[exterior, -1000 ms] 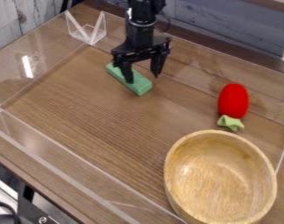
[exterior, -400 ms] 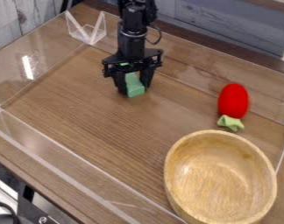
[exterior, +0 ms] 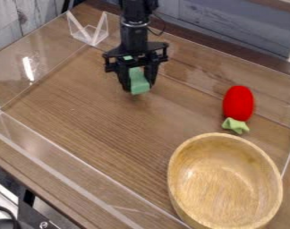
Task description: Put the green block in the brown bowl
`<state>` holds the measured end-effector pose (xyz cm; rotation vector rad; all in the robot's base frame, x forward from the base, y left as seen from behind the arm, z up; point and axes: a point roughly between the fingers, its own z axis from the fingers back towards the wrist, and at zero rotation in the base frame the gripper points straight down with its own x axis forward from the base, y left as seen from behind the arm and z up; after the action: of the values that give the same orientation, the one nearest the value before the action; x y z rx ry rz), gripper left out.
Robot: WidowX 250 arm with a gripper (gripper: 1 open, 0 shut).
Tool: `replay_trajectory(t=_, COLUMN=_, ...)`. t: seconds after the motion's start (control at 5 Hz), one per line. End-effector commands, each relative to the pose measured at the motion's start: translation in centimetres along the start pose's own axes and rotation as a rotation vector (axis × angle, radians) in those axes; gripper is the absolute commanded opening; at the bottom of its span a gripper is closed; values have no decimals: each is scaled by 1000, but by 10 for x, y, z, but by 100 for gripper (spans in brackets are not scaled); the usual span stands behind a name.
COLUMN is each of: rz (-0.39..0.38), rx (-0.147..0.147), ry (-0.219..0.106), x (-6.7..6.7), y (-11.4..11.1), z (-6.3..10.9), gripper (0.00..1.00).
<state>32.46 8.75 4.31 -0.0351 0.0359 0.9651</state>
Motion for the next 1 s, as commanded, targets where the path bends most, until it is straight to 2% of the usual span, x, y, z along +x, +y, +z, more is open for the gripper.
replay_trajectory(t=0.0, rz=-15, rx=-102, ry=-70, x=9, y=-7, z=50, gripper=0)
replay_trajectory(t=0.2, rz=-107, rx=-134, ry=-48, x=-6, y=-13, z=67, gripper=0)
replay_trajectory(t=0.4, rz=-228, rx=-141, ry=-14, x=-37, y=-24, z=69, gripper=0)
replay_trajectory(t=0.6, rz=-354, rx=-143, ry=18, x=-81, y=-29, z=66, gripper=0)
replay_trajectory(t=0.8, rz=-475, rx=-139, ry=45, x=-132, y=-40, z=55, gripper=0)
